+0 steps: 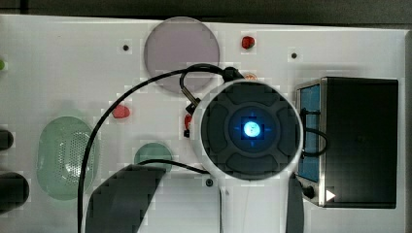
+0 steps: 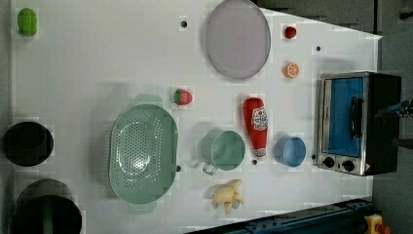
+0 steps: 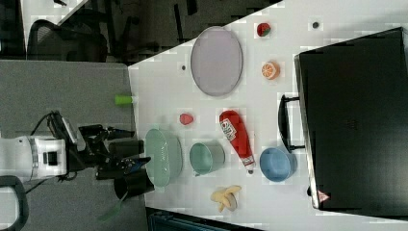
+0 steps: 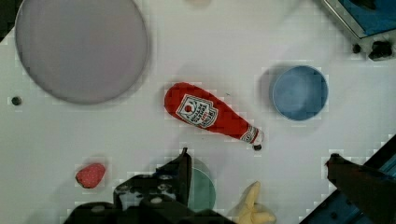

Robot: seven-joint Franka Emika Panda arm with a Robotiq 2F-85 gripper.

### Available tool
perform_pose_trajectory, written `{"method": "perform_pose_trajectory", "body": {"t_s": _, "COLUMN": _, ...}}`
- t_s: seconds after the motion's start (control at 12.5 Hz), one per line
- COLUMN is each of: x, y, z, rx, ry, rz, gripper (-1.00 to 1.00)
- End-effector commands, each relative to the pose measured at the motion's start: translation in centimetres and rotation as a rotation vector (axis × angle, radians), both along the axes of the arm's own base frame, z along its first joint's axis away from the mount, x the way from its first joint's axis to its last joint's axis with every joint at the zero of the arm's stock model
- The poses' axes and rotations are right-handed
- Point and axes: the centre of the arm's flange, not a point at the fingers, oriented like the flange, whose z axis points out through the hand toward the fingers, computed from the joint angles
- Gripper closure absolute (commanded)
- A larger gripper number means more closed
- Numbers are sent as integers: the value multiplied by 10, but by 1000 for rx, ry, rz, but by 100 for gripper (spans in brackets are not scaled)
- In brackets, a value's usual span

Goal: Pick Ketchup from the table and place it in strainer.

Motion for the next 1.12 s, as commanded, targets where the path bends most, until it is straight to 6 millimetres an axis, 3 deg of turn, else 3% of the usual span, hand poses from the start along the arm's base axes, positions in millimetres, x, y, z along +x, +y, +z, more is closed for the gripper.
{"method": "perform_pose_trajectory", "body": {"t_s": 0.08, "x": 19, "y": 10, "z": -88, "rx": 34, "ry": 143, "rz": 188, "gripper": -100}}
{"method": "perform_pose_trajectory", "body": {"t_s": 0.4, "x": 29, "y": 21, "z": -174, "rx": 64, "ry": 85, "rz": 554, "gripper": -100}}
{"method": "perform_pose_trajectory", "body": {"t_s": 0.72, "x": 23, "y": 24, "z": -245, "rx": 69, "ry": 10, "rz": 897, "gripper": -100}}
{"method": "perform_pose_trajectory", "body": {"t_s": 1.12, "x": 9, "y": 26, "z": -318, "rx": 67, "ry": -28, "rz": 966, "gripper": -100}}
